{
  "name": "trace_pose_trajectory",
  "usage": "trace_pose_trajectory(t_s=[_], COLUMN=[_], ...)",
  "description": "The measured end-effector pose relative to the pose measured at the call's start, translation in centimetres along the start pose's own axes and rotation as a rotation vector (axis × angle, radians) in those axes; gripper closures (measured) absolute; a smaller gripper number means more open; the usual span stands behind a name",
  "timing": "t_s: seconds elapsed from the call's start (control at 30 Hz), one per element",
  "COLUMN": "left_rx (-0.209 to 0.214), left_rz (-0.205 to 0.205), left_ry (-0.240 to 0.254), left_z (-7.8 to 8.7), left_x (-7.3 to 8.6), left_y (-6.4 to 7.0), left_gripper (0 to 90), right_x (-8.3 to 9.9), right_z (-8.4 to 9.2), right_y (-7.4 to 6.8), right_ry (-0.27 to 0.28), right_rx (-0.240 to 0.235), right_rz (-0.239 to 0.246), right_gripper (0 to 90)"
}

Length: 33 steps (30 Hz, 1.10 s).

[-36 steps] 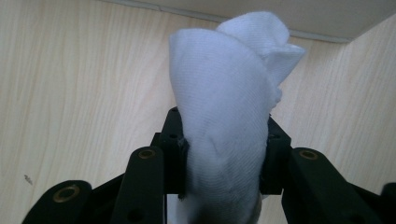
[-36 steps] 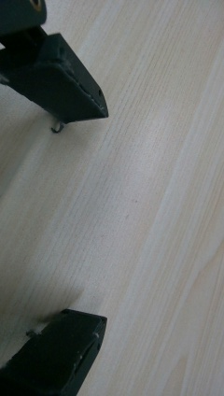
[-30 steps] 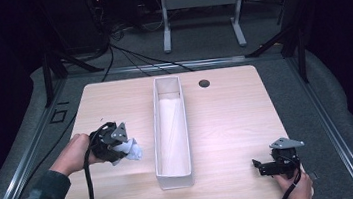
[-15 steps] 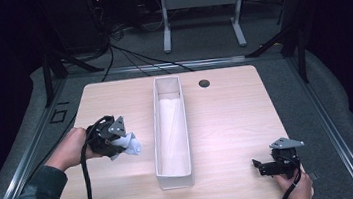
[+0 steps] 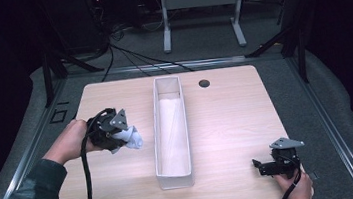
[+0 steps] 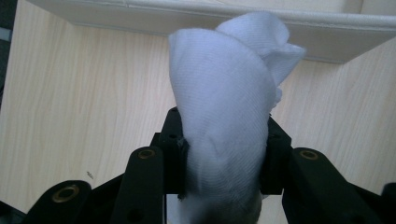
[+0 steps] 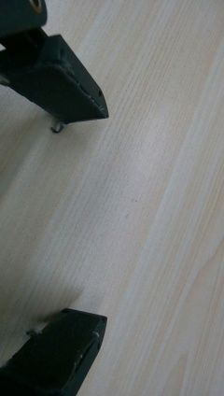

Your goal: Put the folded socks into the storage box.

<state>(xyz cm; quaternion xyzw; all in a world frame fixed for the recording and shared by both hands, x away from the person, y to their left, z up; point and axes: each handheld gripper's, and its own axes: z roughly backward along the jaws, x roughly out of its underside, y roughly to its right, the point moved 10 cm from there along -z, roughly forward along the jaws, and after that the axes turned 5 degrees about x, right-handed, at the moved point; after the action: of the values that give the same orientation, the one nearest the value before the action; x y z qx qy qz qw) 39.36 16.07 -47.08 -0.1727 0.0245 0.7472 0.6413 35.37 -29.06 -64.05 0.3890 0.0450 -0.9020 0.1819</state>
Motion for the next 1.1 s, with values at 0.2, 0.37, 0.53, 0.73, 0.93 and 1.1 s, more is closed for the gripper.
trace_pose_trajectory(t_s=[0.2,0.37,0.53,0.73,0.93,1.1], left_rx=[-0.01,-0.016,-0.018,-0.019,-0.013,-0.01], left_rz=[-0.013,-0.025,-0.048,-0.062,-0.084,-0.098], left_ry=[0.004,0.005,0.005,0.011,0.011,0.012], left_z=[0.7,1.3,1.6,1.7,1.6,1.3], left_x=[-0.8,-1.7,-3.0,-4.1,-5.7,-6.8], left_y=[-0.4,-0.7,-0.8,-0.9,-1.0,-1.0], left_gripper=[62.6,62.6,62.5,62.5,62.4,62.4], right_x=[0.0,0.0,0.0,0.0,0.0,0.0], right_z=[0.0,0.0,0.0,0.0,0.0,0.0], right_y=[0.0,0.0,0.0,0.0,0.0,0.0], right_ry=[0.0,0.0,0.0,0.0,0.0,0.0], right_rx=[0.0,0.0,0.0,0.0,-0.001,0.0], right_rz=[0.0,0.0,0.0,0.0,-0.001,0.0], right_gripper=[2.4,2.4,2.4,2.4,2.4,2.4])
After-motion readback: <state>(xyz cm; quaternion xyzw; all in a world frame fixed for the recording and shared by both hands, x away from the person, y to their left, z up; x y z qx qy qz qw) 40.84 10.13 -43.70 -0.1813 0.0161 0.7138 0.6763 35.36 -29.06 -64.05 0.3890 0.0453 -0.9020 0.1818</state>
